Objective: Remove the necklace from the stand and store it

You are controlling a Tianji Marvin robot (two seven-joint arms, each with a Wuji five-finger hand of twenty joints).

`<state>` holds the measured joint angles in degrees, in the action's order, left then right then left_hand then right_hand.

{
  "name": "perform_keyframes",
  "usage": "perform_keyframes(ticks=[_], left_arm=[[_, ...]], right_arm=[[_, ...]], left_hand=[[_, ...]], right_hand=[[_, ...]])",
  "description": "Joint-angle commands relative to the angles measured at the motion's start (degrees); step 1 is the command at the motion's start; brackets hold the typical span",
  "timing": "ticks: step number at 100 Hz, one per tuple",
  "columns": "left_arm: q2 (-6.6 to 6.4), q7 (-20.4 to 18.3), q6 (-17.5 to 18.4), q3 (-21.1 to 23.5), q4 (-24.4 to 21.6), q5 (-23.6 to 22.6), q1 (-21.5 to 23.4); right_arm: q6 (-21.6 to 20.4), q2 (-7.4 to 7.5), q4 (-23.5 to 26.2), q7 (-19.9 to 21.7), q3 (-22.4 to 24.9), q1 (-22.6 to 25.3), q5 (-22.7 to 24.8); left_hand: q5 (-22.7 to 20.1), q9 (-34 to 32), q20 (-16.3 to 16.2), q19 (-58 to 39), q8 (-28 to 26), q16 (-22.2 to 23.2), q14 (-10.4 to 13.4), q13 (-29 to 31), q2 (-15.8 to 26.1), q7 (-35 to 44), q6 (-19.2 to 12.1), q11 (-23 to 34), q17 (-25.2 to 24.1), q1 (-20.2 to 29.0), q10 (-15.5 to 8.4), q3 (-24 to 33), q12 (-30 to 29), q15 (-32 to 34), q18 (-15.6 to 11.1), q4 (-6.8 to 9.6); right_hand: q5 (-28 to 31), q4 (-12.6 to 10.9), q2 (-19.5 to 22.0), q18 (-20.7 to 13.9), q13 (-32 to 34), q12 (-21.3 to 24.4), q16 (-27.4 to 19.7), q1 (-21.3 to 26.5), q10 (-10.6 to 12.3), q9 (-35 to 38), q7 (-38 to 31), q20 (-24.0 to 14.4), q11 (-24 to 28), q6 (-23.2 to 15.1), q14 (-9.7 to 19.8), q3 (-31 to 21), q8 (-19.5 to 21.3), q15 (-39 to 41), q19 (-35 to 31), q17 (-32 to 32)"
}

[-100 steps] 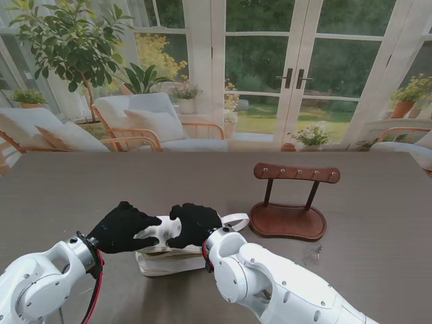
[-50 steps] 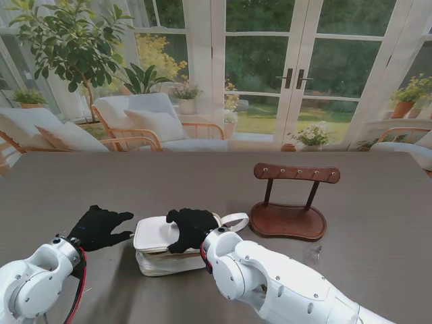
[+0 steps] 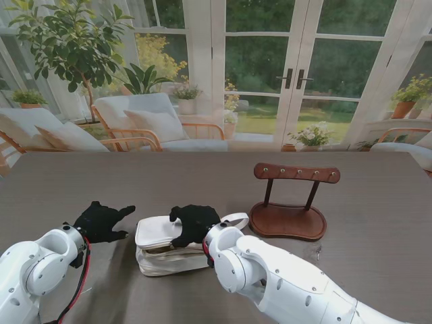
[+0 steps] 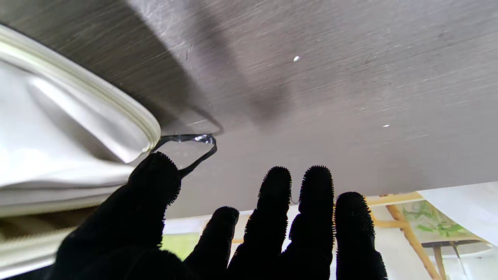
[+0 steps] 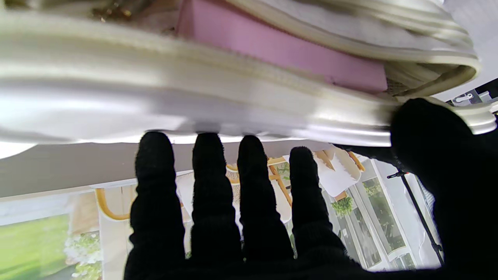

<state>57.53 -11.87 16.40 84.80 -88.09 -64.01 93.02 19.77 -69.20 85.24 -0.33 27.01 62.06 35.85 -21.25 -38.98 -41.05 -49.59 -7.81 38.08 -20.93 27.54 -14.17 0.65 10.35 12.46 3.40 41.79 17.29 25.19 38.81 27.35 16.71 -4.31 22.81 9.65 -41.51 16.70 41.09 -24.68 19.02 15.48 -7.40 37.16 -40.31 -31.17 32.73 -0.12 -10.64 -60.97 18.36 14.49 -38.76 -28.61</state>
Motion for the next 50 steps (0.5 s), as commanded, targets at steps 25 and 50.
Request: perform_keyframes(ticks=[25,50], left_arm=[[-0.65,-2.5,1.0,-4.9,6.3,0.6,-6.0],[-0.64,-1.0,0.5,-8.8,10.4,1.9,-10.2]], right_arm=[[-2.4,0.99,-0.9,0.7,1.5,2.7,0.0],[-5.5,1.84,-0.7,0.0,2.5,4.3,1.8]], left_hand=[[6.6,5.5,-0.5,3.7,1.4,-0.3,1.8,-4.4,-3.3,-1.4,-7.2,-0.3,-3.0,-2.6,-1.3,2.5,-0.1,-2.0,-2.6,0.85],[9.4,6.5,-0.9,4.1,2.1,-0.2,1.4,-4.8,-2.8,-1.9,-4.8,0.4,-3.0,-3.5,-1.2,3.1,0.4,-2.1,-2.7,0.76]], right_hand=[[1.7,0.5,-1.4,-2.2,8.0,-2.0,3.9,1.7,1.8,3.6,0.0,4.3,0.5,-0.8,0.3,-3.9,0.1,8.9,-10.9,8.3],[-3.5,0.9,-4.8,-2.1,5.0,-1.9,3.9,-2.2,1.9,-0.6,2.1,5.2,0.0,1.8,0.1,-2.4,-1.3,8.3,-10.4,10.7]])
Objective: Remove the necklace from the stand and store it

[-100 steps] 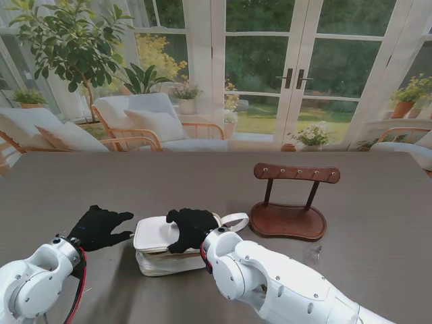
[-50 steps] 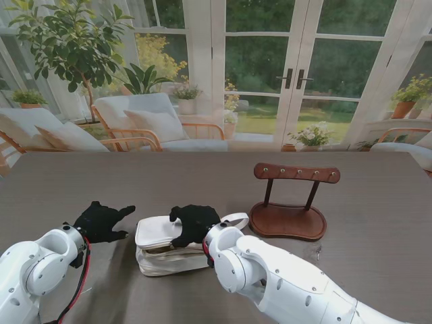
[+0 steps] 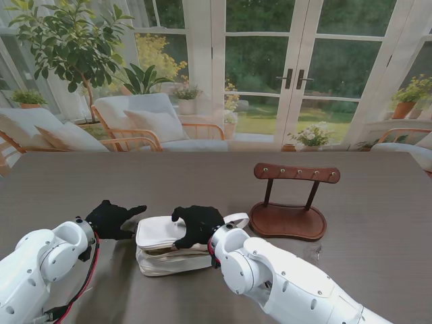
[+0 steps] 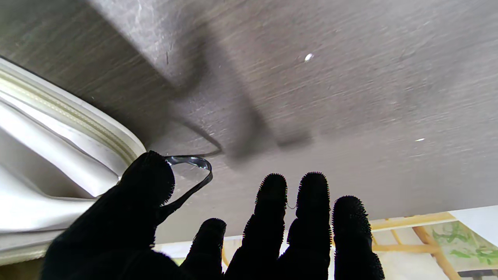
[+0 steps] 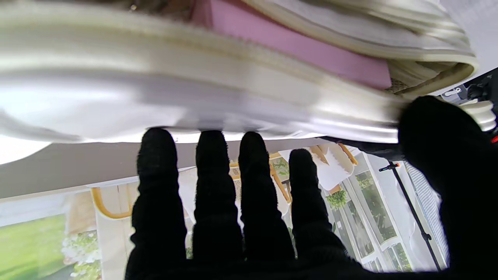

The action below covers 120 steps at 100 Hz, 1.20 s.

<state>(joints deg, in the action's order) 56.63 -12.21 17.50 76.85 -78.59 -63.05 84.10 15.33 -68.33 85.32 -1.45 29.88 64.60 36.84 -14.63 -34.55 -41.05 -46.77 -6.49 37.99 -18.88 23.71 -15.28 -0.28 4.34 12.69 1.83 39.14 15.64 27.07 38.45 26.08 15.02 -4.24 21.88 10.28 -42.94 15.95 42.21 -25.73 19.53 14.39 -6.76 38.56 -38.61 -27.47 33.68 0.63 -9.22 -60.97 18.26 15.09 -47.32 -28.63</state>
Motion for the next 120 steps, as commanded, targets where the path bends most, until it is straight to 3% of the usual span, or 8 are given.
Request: perform_keyframes(ticks=[1,20,58,70,83,96,112,120], left_arm=[[0.26,-0.7,-0.7,-1.0,1.1,1.1,-1.4],[0.34,-0.3,-1.0,-3.9,3.7,3.0,-4.0],[0.52,1.0,-0.5,-5.2,4.9,4.5,-4.0],[0.65,1.5,-1.1,-5.2,5.0,5.0,-3.5],[0.76,1.7,-1.7,-5.4,5.2,5.7,-3.2],[0.8,1.8,-2.4,-6.1,5.8,6.1,-3.4],[0.96,1.9,-2.8,-6.9,6.6,7.5,-4.0],[1.08,2.5,-2.7,-6.9,7.0,8.0,-4.1]], right_arm=[[-1.2,1.03,-0.8,1.1,-0.3,1.8,1.0],[-4.0,1.82,-0.8,0.1,0.5,3.3,3.5],[-5.5,1.91,-2.3,-1.6,-1.9,3.0,6.4],[-5.8,2.04,-2.4,-3.0,-2.0,3.7,8.1],[-7.6,1.78,-3.2,-6.7,-1.3,5.3,9.1],[-8.7,2.21,-3.1,-7.6,-1.4,5.9,10.9],[-8.8,2.15,-3.9,-8.6,-2.6,5.5,12.0],[-8.8,2.03,-4.5,-8.8,-3.1,5.1,12.1]], left_hand=[[3.0,2.1,-0.9,1.3,0.8,-0.1,-0.6,-0.9,-1.6,-1.1,1.4,0.1,-1.5,-0.9,0.5,1.3,0.8,-0.8,-1.0,0.69],[2.0,1.9,-1.4,1.3,0.7,0.1,-0.6,-0.8,-1.3,-0.1,1.0,1.9,-1.4,-0.7,0.4,1.4,2.0,-0.4,-1.0,0.71],[-17.6,-1.3,-2.3,-1.0,-10.5,0.7,-1.2,1.8,-1.4,10.6,-4.5,8.8,0.0,2.2,-0.5,4.6,8.4,1.9,-0.3,0.36],[-22.0,-2.5,-2.3,-2.3,-13.5,1.0,-1.3,2.6,-1.3,13.3,-4.5,10.0,0.4,3.3,-0.7,5.2,9.3,2.9,-0.1,0.17],[-23.3,-3.2,-2.1,-2.9,-15.1,1.1,-1.6,2.8,-1.2,14.6,-4.2,10.5,0.5,4.0,-0.6,5.2,9.5,3.3,0.1,0.05],[-21.0,-2.7,-1.9,-3.1,-14.8,1.1,-1.6,2.5,-0.9,12.8,-4.2,10.3,0.3,3.8,-0.5,4.8,9.5,3.3,0.1,0.0],[-23.0,-3.4,-1.8,-3.5,-15.1,1.1,-1.7,2.8,0.0,13.1,-4.1,10.7,0.5,5.1,-0.4,4.4,9.7,3.7,0.0,-0.05],[-24.7,-4.3,-1.2,-4.5,-21.2,1.2,-1.8,3.5,0.0,15.6,-4.4,11.5,0.8,10.4,-0.5,-2.1,10.4,4.3,0.3,-1.63]], right_hand=[[-2.6,0.4,-3.6,-1.3,3.8,-0.9,3.5,-1.5,1.3,-2.2,0.4,1.6,-0.8,1.2,-1.4,-2.6,-1.4,7.7,-1.7,10.8],[-3.6,1.4,-5.8,-1.1,0.4,-0.7,3.4,-5.9,0.8,-6.2,0.8,2.1,-1.1,2.0,-1.7,-3.4,-2.9,7.0,-0.3,12.4],[-5.6,3.1,-9.9,-0.2,-6.1,-0.8,3.0,-11.3,-0.9,-15.3,1.4,1.3,-1.0,2.9,-1.9,-6.4,-4.5,5.9,4.5,15.1],[-1.5,3.1,-11.2,-0.2,-4.4,-1.2,3.6,-10.1,-0.9,-12.8,-0.3,0.6,0.2,1.6,-1.9,-7.0,-3.9,7.5,4.7,13.8],[5.4,2.7,-14.2,0.1,-0.8,-1.3,4.3,-6.6,-0.6,-7.4,-2.5,-0.2,0.7,0.3,-1.7,-8.3,-2.6,9.5,4.1,12.0],[5.5,2.7,-15.0,-0.1,0.1,-1.5,4.5,-6.5,-0.1,-6.2,-1.9,-0.5,0.4,0.2,-1.5,-8.7,-2.4,9.7,3.7,11.6],[7.3,2.1,-14.8,-0.7,3.1,-1.9,5.2,-2.7,1.2,-2.6,-2.0,-1.0,0.8,-0.4,-0.7,-9.1,-2.2,11.1,1.5,9.9],[7.6,1.8,-14.5,-0.9,3.8,-2.0,5.4,-1.9,1.4,-1.5,-2.1,-1.1,0.8,-0.4,-0.5,-9.2,-2.1,11.5,0.6,9.8]])
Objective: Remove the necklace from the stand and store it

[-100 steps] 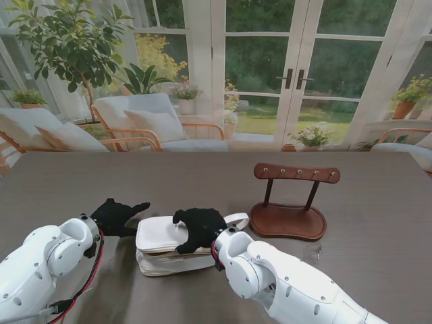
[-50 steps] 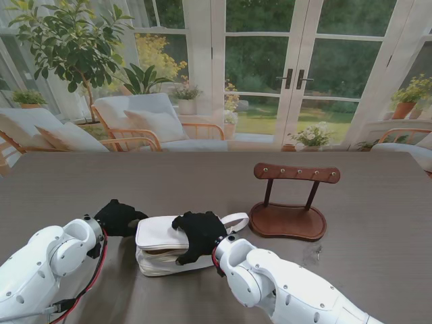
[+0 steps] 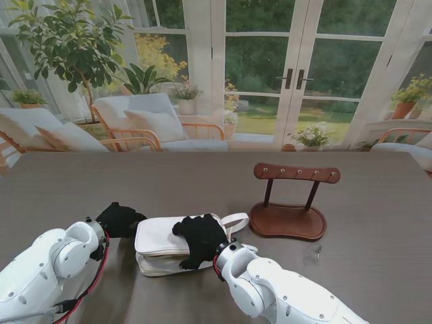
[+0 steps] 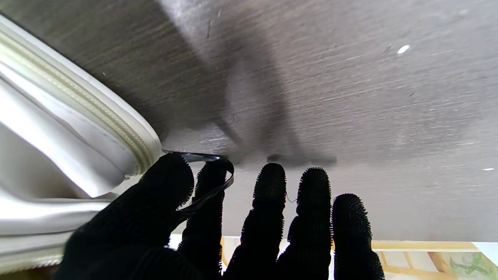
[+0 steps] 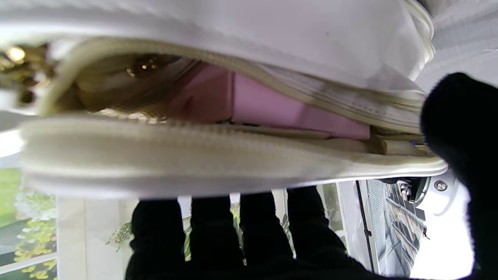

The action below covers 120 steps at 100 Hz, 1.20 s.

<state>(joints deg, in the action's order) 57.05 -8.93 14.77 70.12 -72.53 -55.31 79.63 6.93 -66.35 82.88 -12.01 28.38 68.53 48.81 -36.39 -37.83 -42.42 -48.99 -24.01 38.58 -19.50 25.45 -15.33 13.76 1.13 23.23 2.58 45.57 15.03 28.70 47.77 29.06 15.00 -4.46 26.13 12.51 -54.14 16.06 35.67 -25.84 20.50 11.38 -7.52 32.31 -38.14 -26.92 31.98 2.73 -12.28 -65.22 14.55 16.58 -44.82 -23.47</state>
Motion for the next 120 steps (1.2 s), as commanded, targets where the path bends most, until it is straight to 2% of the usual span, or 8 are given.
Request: perform_keyframes(ticks=[1,7,12,20,24,66,100,120], left_arm=[[0.66,-0.8,0.1,-0.2,0.9,0.4,0.4],[0.76,-0.4,0.2,0.2,0.6,0.6,0.8],[0.88,-0.1,0.4,0.7,0.3,1.1,1.2],[1.08,0.3,0.7,1.6,-0.3,2.1,2.1],[1.14,0.4,1.0,2.2,-0.8,2.4,2.6],[1.44,-4.6,-0.9,8.3,-8.9,6.9,9.8],[1.48,-7.0,-1.7,13.0,-14.8,7.6,14.9],[1.26,-9.9,-1.3,15.6,-18.6,8.4,17.6]], right_arm=[[-0.4,0.04,-2.1,1.7,-1.7,1.1,0.2],[-0.4,-0.01,-2.5,1.9,-2.1,0.8,0.1],[-0.3,-0.05,-2.7,2.1,-2.4,0.5,0.1],[0.0,-0.04,-3.0,2.6,-2.9,0.1,0.0],[0.2,-0.01,-3.0,3.0,-3.0,-0.1,-0.1],[0.3,-0.53,-5.5,1.6,-4.3,-0.8,-0.2],[-1.7,0.99,-4.4,3.8,-4.0,-0.2,1.2],[-0.7,0.59,-5.7,2.5,-5.4,-0.9,1.9]], left_hand=[[-3.2,-1.2,0.1,-2.5,-4.3,0.6,-1.2,1.9,0.0,1.9,-1.2,1.2,0.1,4.6,0.1,-4.3,1.2,1.4,0.3,-1.54],[-5.7,-2.6,0.1,-3.7,-7.0,1.3,-1.3,2.8,0.2,5.4,-1.4,2.6,0.6,9.2,-0.2,-10.3,2.6,2.7,0.5,-1.36],[-7.2,-3.7,0.3,-4.8,-7.5,1.8,-1.4,3.5,1.7,10.5,-1.9,3.7,0.8,14.6,-0.4,-17.9,3.8,3.8,0.6,0.05],[-10.7,-5.9,0.3,-6.2,-8.0,2.7,-1.5,4.7,4.8,18.0,-2.5,5.8,1.3,20.7,-0.8,-23.3,5.9,5.8,0.8,0.82],[-12.2,-7.0,0.4,-6.9,-7.6,3.0,-1.6,5.2,5.9,20.2,-2.8,6.6,1.5,23.0,-1.2,-25.4,10.6,6.7,0.9,1.16],[-11.8,-9.7,-0.4,-9.6,-17.0,8.3,-1.4,6.4,9.2,29.7,1.9,13.2,1.4,27.6,-2.3,-28.7,26.5,15.6,0.5,0.67],[-10.8,-11.4,-1.5,-12.3,-19.6,10.6,-1.0,8.1,9.5,34.6,4.3,16.9,2.5,28.4,-3.4,-28.0,29.4,20.2,0.5,-0.13],[-10.8,-11.4,-1.4,-12.5,-19.0,10.6,-0.9,8.0,9.7,34.4,4.2,16.9,2.4,28.4,-3.4,-28.4,29.0,20.3,0.5,-0.08]], right_hand=[[3.3,-0.5,-3.3,-1.0,10.4,-1.9,4.5,1.0,2.1,4.7,-2.5,-1.7,2.4,-2.5,2.6,-4.9,1.6,10.0,-1.9,4.7],[2.6,-0.6,-3.3,-1.0,10.4,-1.9,4.5,1.0,2.1,4.5,-2.2,-1.6,2.2,-2.2,2.6,-4.8,1.6,10.0,-2.3,4.8],[1.2,-0.6,-3.1,-1.2,10.1,-2.0,4.6,0.7,2.1,4.1,-1.7,-1.5,2.0,-1.5,2.6,-4.7,1.4,9.9,-2.6,5.1],[-0.8,-0.7,-2.7,-1.3,9.6,-2.1,4.7,0.5,2.1,3.3,-1.0,-1.3,1.9,0.1,2.6,-4.6,1.1,9.9,-3.1,5.3],[-1.2,-0.7,-2.6,-1.4,9.4,-2.2,4.7,0.6,2.0,2.9,-1.1,-1.2,1.9,0.2,2.7,-4.6,1.1,9.8,-3.2,5.4],[4.5,-1.3,-3.3,-1.7,11.9,-2.7,5.4,4.6,2.0,5.6,-3.8,-0.6,2.8,-1.7,3.2,-6.3,1.9,11.4,-5.8,4.5],[2.8,-0.9,-4.3,-1.8,10.0,-1.8,5.1,2.7,2.1,4.1,-0.3,0.8,0.4,0.6,3.3,-5.6,0.0,10.0,-5.1,6.1],[4.1,-1.6,-4.2,-2.9,12.2,-2.2,5.8,7.8,2.4,6.0,-1.0,0.7,1.4,0.0,4.1,-7.8,-0.1,11.6,-6.5,4.0]])
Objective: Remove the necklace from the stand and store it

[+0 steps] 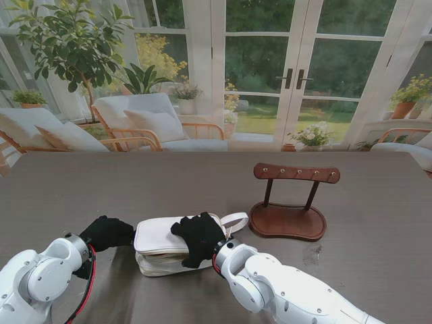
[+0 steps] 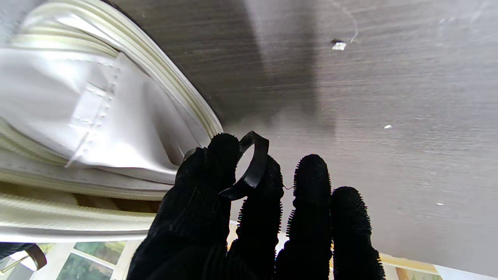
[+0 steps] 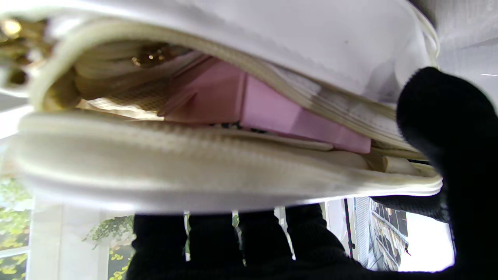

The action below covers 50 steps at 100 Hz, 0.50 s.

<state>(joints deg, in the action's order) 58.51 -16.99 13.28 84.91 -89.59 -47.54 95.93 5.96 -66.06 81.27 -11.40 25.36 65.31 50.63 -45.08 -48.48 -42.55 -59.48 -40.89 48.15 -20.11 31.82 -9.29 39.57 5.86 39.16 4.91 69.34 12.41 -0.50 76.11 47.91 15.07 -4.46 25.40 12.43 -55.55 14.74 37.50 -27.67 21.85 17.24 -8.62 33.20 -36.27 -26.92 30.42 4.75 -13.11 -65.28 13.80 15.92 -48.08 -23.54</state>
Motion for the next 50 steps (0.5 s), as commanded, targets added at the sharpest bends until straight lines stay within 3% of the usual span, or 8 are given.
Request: perform_keyframes(ticks=[1,24,34,50], left_arm=[[-0.19,-1.9,0.2,0.9,-1.6,0.7,1.4],[-0.27,-4.2,-0.7,2.0,-3.9,3.4,2.9],[-0.25,-4.2,-0.8,2.1,-4.2,3.5,3.2],[-0.33,-4.6,0.1,2.8,-5.1,3.4,3.8]], right_arm=[[0.3,0.27,-4.2,1.8,-2.4,2.3,0.1],[0.6,-0.09,-5.5,0.4,-3.9,1.8,0.6],[0.6,-0.1,-5.7,0.3,-3.9,2.0,0.5],[0.8,-0.18,-5.8,0.3,-3.5,2.2,0.1]], left_hand=[[-2.1,-0.7,-1.3,-2.0,-2.1,1.0,-0.3,1.7,3.7,8.6,-0.5,0.9,0.0,4.6,-0.8,0.7,0.7,1.5,0.5,-0.08],[-2.3,-1.3,-1.3,-2.3,-2.4,1.2,-0.5,2.2,3.3,8.8,1.6,1.4,0.4,4.6,-0.6,2.3,0.7,1.9,0.6,0.05],[-2.2,-3.3,-2.6,-5.6,-4.7,2.9,-0.9,4.4,2.4,12.6,3.8,4.1,2.0,4.6,-1.0,5.1,2.0,5.7,1.2,-1.83],[-1.9,-5.9,-5.2,-11.4,-7.9,7.2,-2.1,7.8,2.2,21.3,3.9,9.7,4.2,4.6,-0.7,4.9,1.9,13.5,2.1,-4.68]], right_hand=[[4.9,-1.6,-2.7,-1.7,10.5,-0.4,4.5,2.3,3.6,5.2,-2.9,0.6,3.0,-2.1,5.0,-7.9,0.7,12.4,-3.3,4.1],[5.9,-3.4,4.2,-2.6,10.8,-0.5,5.6,6.4,4.1,5.4,-2.1,0.9,3.3,-1.4,5.7,-10.7,0.1,14.4,-5.3,4.0],[6.9,-3.9,7.3,-3.0,11.3,-0.8,6.4,6.4,4.2,5.9,-2.1,1.1,4.0,-1.3,6.1,-11.0,0.0,16.1,-6.2,3.9],[9.5,-4.5,10.7,-3.7,12.5,-2.7,7.9,7.0,4.6,7.2,-3.0,1.3,6.8,-1.5,6.9,-11.6,0.2,19.7,-8.4,3.1]])
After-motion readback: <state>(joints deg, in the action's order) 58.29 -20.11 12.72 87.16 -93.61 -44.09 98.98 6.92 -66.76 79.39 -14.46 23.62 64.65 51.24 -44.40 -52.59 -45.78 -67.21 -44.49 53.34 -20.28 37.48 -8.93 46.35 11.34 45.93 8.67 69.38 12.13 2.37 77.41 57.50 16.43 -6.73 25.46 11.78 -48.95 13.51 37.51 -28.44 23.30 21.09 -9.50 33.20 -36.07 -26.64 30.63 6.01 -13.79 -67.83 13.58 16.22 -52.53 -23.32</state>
